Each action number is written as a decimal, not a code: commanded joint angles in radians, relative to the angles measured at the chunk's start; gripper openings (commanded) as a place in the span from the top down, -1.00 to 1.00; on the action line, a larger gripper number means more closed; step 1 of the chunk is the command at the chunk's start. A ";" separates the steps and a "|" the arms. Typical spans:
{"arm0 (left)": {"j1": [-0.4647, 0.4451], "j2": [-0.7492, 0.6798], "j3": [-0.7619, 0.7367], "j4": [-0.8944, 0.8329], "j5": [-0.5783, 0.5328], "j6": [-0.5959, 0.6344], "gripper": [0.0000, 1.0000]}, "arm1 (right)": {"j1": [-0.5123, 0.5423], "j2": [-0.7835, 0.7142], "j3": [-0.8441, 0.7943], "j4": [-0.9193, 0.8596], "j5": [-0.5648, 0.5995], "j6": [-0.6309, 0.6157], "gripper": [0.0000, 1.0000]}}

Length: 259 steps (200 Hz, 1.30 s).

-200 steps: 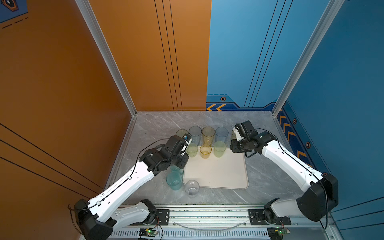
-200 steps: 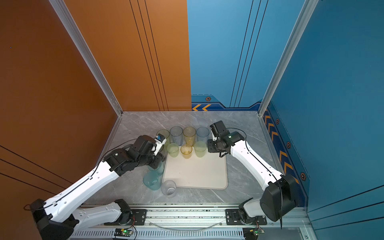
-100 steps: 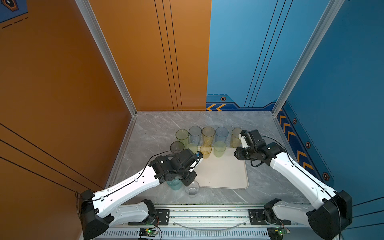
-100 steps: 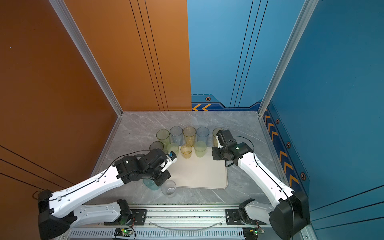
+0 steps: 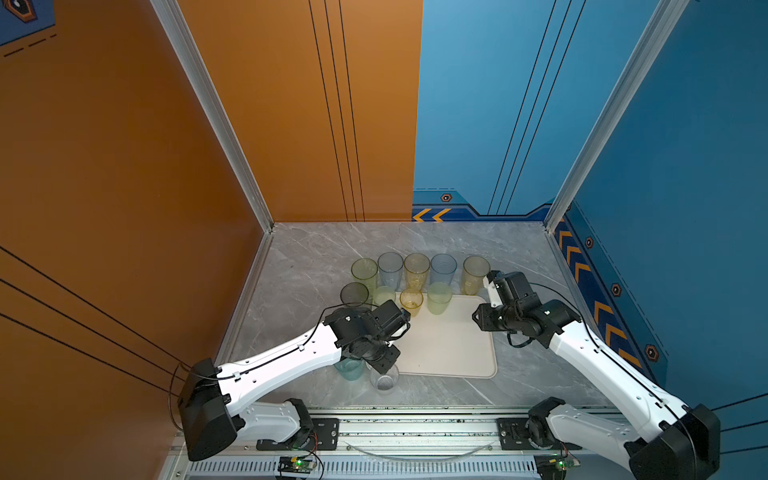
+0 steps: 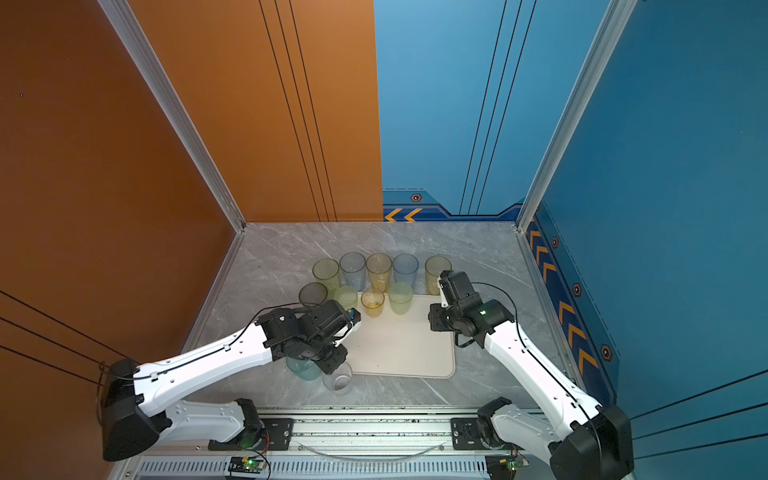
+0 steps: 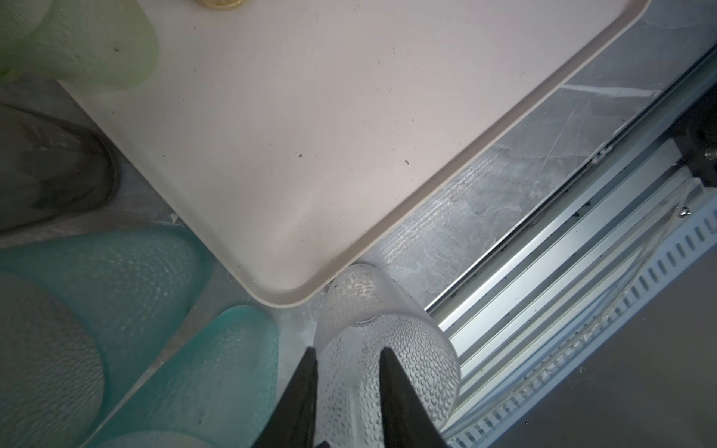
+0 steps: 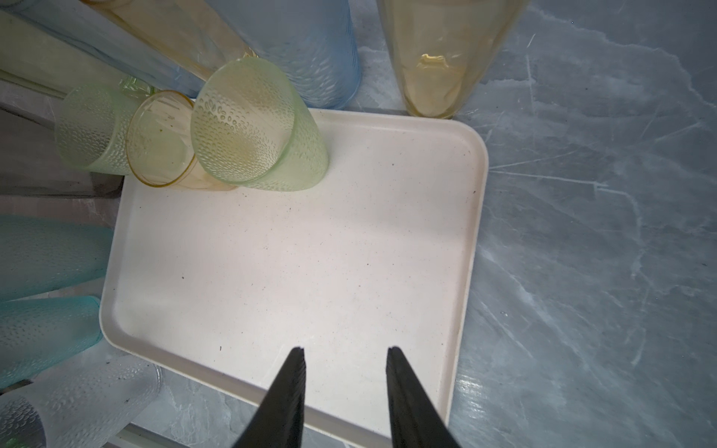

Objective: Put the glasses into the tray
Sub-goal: 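Close the left gripper on the frosted white dimpled cup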

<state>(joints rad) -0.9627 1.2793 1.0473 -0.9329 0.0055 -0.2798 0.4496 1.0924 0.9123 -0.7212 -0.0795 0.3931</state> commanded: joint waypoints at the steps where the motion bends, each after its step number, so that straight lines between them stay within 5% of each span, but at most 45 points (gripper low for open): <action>1: -0.008 0.009 -0.010 -0.032 0.020 -0.037 0.42 | -0.005 -0.022 -0.012 0.008 -0.014 -0.002 0.31; 259: -0.016 -0.008 -0.024 -0.045 0.017 -0.048 0.41 | -0.005 -0.032 -0.041 0.031 -0.038 0.004 0.31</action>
<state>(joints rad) -0.9634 1.2789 1.0210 -0.9428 0.0055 -0.3157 0.4484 1.0817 0.8864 -0.7025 -0.1062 0.3927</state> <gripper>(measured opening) 0.292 0.346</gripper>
